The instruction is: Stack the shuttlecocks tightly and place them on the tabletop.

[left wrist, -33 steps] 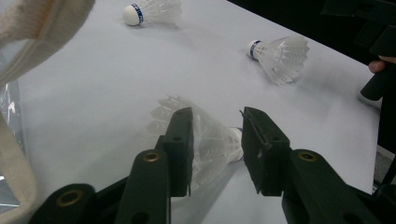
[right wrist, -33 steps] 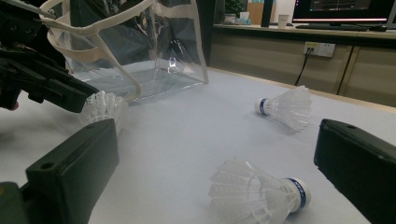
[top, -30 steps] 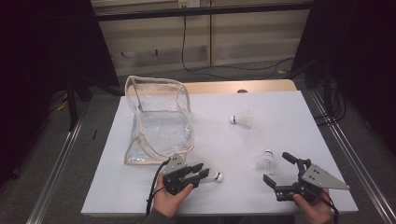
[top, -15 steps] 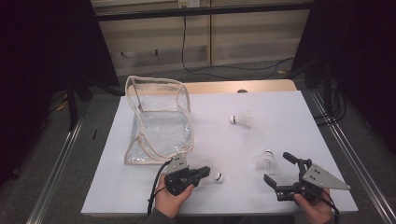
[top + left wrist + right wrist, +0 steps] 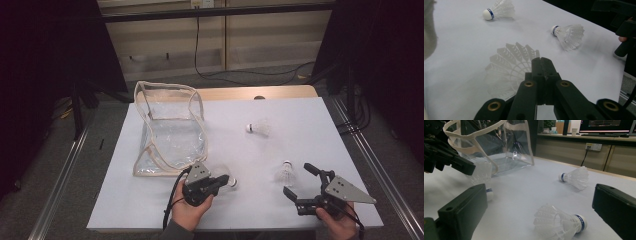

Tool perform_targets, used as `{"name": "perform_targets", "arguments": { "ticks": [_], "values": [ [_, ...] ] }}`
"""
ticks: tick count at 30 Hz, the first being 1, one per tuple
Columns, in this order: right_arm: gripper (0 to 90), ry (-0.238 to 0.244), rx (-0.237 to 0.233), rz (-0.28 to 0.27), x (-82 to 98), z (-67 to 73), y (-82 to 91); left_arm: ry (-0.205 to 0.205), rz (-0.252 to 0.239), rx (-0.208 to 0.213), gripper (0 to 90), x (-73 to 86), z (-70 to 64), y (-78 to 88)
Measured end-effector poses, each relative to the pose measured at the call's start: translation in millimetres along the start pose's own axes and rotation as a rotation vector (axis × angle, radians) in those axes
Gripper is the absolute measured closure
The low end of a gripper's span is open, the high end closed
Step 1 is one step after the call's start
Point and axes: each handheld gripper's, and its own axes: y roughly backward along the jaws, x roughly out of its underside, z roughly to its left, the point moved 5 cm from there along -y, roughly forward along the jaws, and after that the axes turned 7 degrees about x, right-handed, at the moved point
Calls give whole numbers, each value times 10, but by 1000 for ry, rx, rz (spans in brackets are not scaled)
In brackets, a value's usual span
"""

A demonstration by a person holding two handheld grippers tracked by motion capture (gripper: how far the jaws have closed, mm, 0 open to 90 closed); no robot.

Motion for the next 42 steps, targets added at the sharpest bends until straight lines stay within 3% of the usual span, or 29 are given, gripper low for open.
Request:
{"name": "perform_targets", "arguments": {
  "ticks": [22,42],
  "values": [
    [0,-8,10,-7,-6,-35,18,20,-8,-63,900,-192,5,-210],
    [0,-11,11,-11,-12,-46,28,48,-1,-88,900,-417,59,-428]
  ]
}}
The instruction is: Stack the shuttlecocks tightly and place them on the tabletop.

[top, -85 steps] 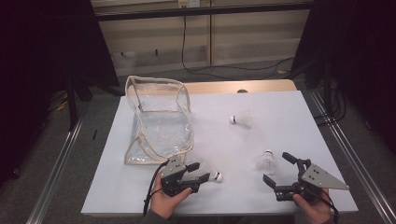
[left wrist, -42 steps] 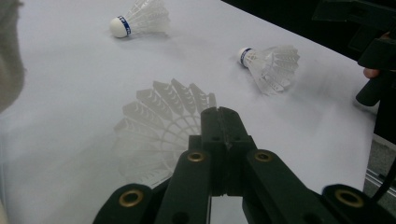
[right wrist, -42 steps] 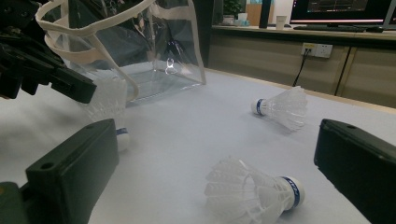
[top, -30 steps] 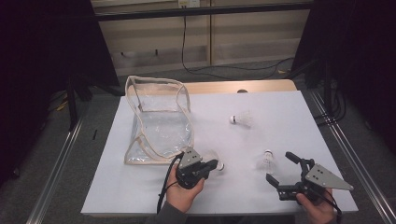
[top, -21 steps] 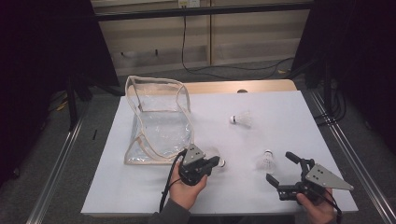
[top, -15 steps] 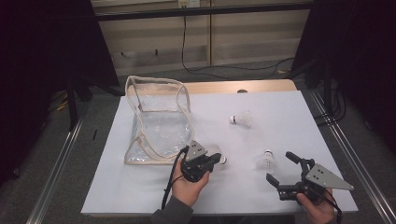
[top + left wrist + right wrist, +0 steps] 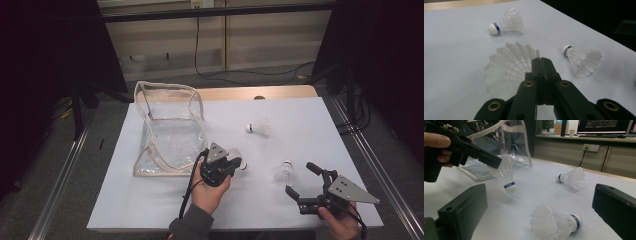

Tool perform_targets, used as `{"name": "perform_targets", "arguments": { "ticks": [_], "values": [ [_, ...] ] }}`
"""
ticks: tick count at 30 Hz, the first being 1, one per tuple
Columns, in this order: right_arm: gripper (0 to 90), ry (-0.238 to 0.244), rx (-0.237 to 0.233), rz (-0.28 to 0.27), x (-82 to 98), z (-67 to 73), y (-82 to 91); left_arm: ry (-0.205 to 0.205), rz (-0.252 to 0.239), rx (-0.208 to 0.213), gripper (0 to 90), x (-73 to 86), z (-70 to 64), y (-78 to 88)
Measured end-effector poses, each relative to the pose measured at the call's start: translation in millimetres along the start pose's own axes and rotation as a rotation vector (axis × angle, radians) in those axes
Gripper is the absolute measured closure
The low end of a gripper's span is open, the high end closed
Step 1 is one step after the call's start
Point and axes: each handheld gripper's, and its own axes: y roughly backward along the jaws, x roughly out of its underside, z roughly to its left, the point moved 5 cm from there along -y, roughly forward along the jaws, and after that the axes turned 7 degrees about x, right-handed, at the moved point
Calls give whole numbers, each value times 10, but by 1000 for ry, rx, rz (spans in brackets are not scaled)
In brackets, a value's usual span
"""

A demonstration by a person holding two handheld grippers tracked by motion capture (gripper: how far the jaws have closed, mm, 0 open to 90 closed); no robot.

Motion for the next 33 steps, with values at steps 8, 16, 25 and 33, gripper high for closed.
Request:
{"name": "perform_targets", "arguments": {
  "ticks": [8,16,25,33],
  "values": [
    [0,-2,0,-1,-4,-3,6,-6,6,-5,900,-98,9,-111],
    [0,-3,3,-3,-5,-14,10,-2,10,-10,900,-169,-5,-209],
    [0,-1,1,-3,-7,-14,9,14,12,-31,900,-254,39,-315],
    [0,-2,1,-3,-9,-19,15,22,10,-57,900,-297,116,-374]
  ]
}}
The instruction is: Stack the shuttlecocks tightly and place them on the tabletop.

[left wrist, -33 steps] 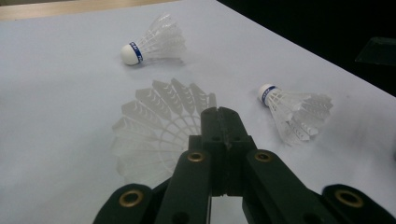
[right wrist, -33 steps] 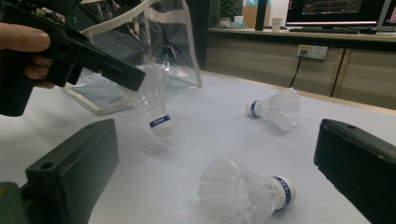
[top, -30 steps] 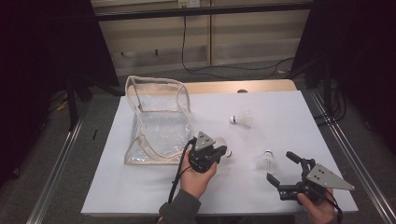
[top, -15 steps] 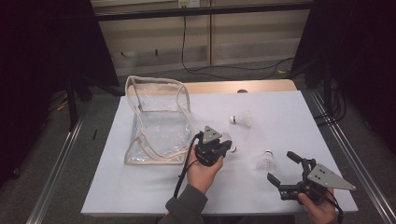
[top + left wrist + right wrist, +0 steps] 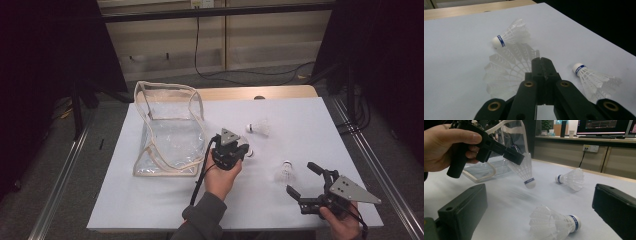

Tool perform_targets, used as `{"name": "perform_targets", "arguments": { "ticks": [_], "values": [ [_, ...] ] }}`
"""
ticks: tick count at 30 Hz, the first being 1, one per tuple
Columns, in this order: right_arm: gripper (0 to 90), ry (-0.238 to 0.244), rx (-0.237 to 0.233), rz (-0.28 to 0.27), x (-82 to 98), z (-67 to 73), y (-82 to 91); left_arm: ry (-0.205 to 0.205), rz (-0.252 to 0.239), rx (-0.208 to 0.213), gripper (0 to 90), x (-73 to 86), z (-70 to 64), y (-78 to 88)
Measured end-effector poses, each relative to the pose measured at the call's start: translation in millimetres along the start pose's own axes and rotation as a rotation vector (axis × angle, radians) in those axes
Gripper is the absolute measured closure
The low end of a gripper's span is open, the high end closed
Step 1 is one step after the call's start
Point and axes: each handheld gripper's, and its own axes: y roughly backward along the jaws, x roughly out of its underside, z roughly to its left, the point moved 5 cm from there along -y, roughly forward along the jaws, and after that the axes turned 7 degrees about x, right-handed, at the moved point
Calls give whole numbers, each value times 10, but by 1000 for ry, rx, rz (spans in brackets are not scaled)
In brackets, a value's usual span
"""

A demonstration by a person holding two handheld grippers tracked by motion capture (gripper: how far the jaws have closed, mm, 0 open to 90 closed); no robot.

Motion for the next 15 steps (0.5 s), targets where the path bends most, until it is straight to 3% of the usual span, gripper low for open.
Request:
{"name": "perform_targets", "arguments": {
  "ticks": [15],
  "values": [
    [0,-3,0,-2,-2,-2,-2,-8,2,-60,900,-63,106,-133]
  ]
}}
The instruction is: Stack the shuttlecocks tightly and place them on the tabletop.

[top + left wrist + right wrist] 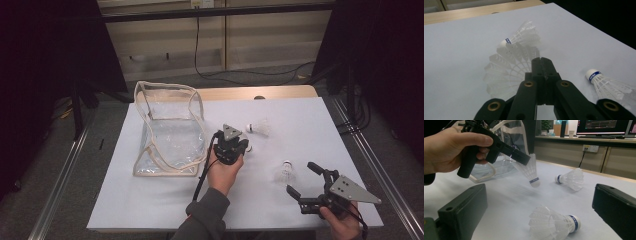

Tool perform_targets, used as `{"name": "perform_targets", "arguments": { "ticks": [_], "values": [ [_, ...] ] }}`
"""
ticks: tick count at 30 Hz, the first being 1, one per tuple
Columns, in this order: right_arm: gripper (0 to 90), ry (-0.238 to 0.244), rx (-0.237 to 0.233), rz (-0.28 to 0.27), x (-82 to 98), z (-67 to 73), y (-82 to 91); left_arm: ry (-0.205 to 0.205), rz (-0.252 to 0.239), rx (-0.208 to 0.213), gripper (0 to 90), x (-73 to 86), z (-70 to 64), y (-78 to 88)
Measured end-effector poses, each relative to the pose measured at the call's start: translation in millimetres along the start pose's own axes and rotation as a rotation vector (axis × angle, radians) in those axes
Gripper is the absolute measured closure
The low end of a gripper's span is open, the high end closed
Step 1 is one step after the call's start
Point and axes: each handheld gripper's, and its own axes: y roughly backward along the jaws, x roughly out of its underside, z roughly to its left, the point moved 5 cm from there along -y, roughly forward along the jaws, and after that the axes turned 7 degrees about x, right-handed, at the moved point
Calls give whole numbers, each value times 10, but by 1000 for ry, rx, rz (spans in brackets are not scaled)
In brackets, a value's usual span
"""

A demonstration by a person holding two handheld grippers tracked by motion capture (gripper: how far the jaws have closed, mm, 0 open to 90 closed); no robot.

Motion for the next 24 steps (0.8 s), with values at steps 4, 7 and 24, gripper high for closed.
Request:
{"name": "perform_targets", "arguments": {
  "ticks": [4,7,24],
  "values": [
    [0,0,-1,0,1,-1,-2,5,4,-24,900,-23,28,-10],
    [0,0,1,-1,0,-2,-3,12,0,-31,900,-31,45,-15],
    [0,-2,0,0,6,-12,0,2,12,-77,900,-88,143,17]
  ]
}}
